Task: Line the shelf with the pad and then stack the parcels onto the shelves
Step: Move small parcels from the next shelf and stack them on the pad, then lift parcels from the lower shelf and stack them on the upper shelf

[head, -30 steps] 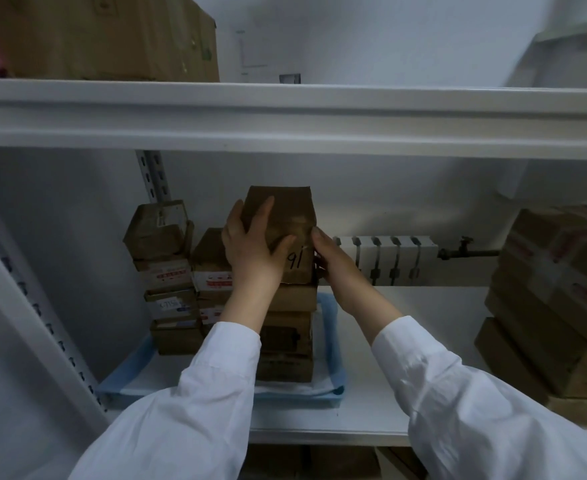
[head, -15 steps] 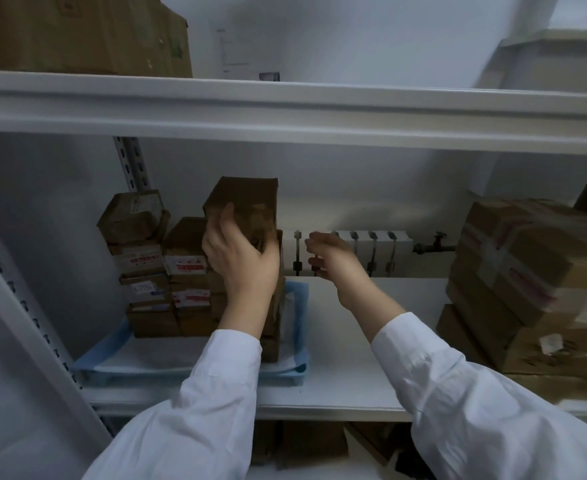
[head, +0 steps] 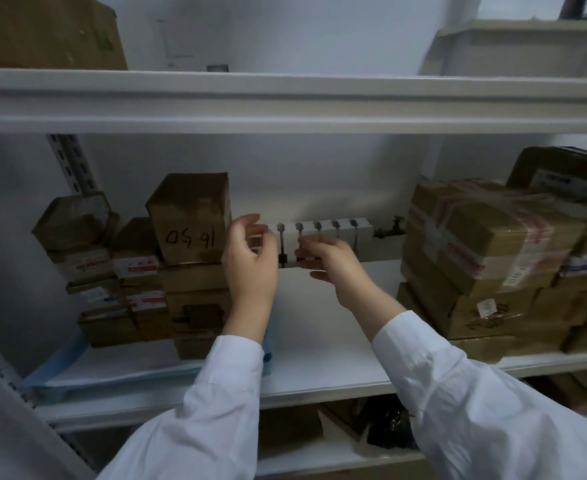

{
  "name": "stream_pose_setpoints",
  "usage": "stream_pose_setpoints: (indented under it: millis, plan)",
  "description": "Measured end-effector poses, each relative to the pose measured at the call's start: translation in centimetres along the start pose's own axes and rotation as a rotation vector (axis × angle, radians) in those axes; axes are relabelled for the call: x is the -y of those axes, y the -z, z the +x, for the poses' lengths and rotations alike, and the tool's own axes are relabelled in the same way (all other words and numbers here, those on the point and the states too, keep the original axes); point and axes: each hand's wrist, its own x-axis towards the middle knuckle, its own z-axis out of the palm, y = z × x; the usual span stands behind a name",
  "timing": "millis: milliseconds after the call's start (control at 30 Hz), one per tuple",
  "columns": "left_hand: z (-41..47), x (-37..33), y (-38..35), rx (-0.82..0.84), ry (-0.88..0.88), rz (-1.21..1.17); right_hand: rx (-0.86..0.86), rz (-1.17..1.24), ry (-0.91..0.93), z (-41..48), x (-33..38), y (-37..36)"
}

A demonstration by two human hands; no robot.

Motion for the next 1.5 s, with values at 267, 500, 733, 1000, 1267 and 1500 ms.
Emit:
stream_pose_setpoints:
  millis: [267,500,733,1000,1267,1500]
  plan:
    - [1.8,1.6,-3.4,0.178,0.618,-0.368,-0.114,-0.043,0.025,0.0,0.8,1.7]
    - [0.7,1.4,-6.2,0.338,0.759,-0.475,-0.214,-0.045,0.074,-0.5,0.1,3.9]
    - [-1.9,-0.7,-10.9,0.441,0.825,-0.499,-0.430,-0.305,0.390,-0.9,1.3,9.9]
    - [-6.2,-4.7,-18.2,0.501,0.854,-0.443,-0.663,-0.737,0.352,-1.4,2.6,21.0]
    - [-10.4,-8.3,-23.8,0.558,0.828,-0.412,-0.718,-0.985,0.049,-0.3,2.1,31.0]
    - [-12.3,-8.4,-26.5,0.539,0.818,-0.430,-0.543,-0.856,0.120,1.2,0.9,34.3]
